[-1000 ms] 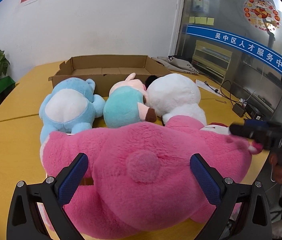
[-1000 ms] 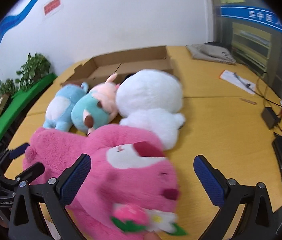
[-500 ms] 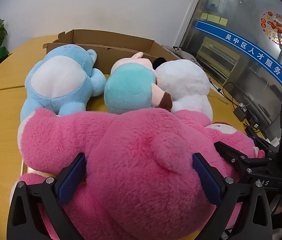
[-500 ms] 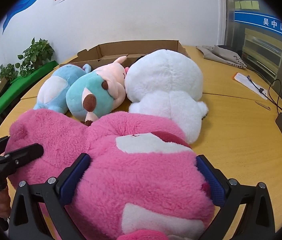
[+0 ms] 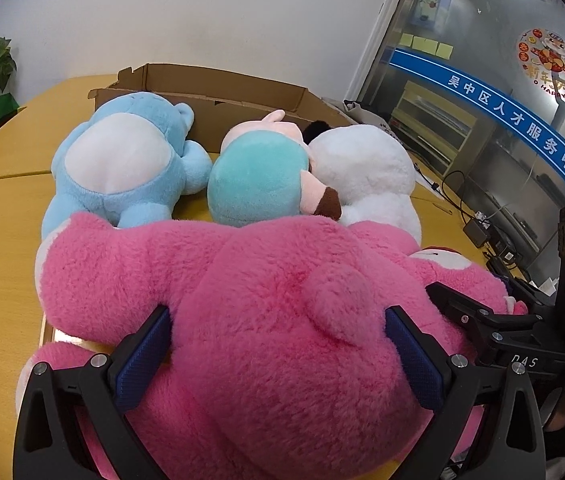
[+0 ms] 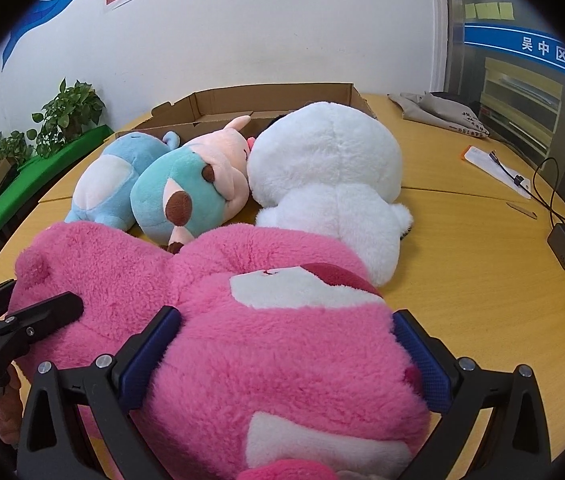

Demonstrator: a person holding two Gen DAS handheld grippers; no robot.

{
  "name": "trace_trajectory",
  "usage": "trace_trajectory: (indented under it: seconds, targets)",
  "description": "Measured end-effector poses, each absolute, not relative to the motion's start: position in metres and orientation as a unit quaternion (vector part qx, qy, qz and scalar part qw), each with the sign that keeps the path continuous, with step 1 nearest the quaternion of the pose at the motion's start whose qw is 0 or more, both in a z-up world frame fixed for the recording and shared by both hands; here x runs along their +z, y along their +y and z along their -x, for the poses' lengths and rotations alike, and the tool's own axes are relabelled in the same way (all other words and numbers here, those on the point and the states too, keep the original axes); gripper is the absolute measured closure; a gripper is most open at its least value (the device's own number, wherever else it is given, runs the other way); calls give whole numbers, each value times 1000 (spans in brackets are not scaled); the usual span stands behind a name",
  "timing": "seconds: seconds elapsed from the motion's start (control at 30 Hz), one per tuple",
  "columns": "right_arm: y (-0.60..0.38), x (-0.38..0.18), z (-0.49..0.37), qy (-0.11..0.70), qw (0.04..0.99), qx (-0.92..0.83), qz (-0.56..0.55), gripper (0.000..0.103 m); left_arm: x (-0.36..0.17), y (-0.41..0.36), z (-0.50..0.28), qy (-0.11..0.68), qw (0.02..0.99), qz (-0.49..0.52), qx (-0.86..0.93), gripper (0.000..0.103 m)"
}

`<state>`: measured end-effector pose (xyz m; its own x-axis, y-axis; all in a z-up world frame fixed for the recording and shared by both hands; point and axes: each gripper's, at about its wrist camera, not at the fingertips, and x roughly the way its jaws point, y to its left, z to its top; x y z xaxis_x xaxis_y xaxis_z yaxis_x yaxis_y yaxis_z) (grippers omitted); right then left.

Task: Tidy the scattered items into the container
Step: 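Lift the pink plush bear off the table with both grippers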

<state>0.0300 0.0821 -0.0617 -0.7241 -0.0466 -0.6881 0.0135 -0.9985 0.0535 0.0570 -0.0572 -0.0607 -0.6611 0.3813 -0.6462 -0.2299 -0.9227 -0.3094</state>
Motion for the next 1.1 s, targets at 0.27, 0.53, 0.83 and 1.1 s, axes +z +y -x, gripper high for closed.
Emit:
trace_trajectory:
  seconds: [0.27,0.53,0.83,1.1]
  targets:
    - [83,-61,-32,-23,16,-930,-367,0,-60,-57,-59,-105,164,374,907,0]
    - [107,-52,-36,-73,62,-928,-359,0,-50,-70,-62,-132,207,391,887,1]
    - [161,-65,-59,-154,89,-915,-361,0,-56,-66,-65,-112,238,401,878,6]
    - [132,-66,-57,-128,139,-916,-353,27,-53,-79,-74,-121,251,385,880,33]
